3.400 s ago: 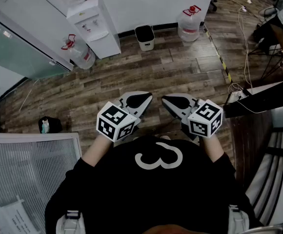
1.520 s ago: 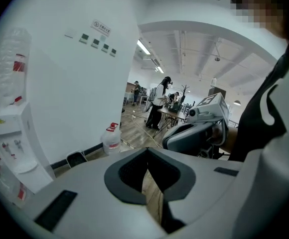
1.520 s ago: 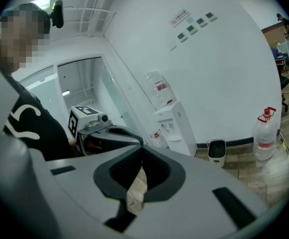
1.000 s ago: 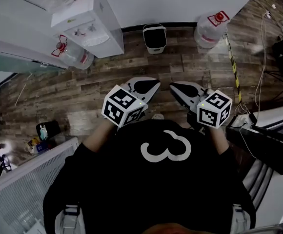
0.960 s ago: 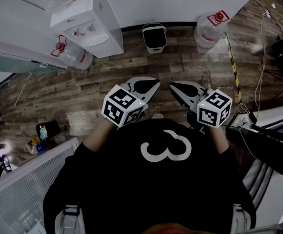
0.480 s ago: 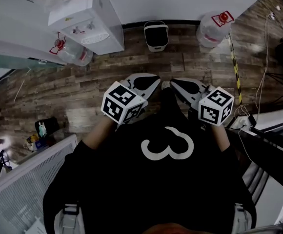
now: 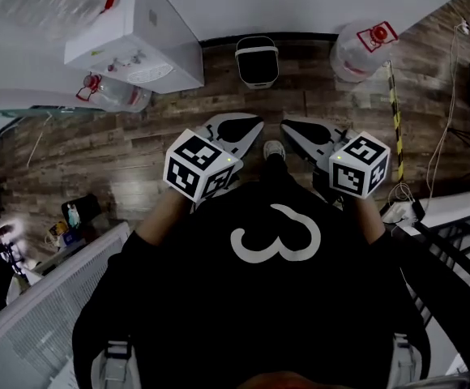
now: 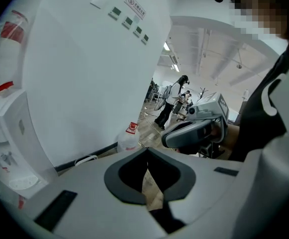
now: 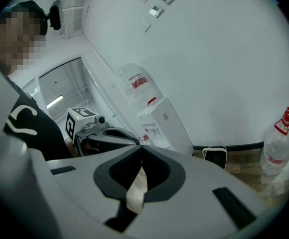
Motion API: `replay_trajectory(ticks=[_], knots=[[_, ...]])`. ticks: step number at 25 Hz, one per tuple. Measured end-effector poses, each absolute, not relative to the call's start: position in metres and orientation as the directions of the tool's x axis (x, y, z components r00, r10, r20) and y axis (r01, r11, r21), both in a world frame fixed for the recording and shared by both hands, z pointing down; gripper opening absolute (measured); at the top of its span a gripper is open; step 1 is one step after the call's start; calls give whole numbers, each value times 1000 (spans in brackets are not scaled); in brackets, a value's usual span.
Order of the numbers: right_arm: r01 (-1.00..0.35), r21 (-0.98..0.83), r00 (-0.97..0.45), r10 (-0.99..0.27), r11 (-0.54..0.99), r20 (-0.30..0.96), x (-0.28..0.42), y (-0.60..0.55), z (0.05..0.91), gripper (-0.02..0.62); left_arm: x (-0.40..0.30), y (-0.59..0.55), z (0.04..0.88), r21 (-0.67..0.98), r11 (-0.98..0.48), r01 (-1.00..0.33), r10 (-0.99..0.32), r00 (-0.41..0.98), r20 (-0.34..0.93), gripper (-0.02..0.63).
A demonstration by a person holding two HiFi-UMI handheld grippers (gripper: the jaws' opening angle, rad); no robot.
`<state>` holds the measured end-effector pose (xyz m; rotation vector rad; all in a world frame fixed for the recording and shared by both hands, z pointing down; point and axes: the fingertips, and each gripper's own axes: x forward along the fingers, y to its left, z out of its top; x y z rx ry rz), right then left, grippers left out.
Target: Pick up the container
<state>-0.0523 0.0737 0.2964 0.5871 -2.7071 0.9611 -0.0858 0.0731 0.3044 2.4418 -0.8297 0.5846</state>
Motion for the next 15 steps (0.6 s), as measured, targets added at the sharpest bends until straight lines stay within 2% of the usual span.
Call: replay_trajectory(ticks=[9, 15], knots=[[-422, -564, -902, -268, 710, 339, -10, -24, 306, 25, -41, -21, 314, 314, -675, -667, -425, 700, 574, 17], [-423, -548, -901, -269, 722, 341, -6, -57, 304, 25, -42, -52, 314, 283, -672, -685, -444, 678, 586, 17]])
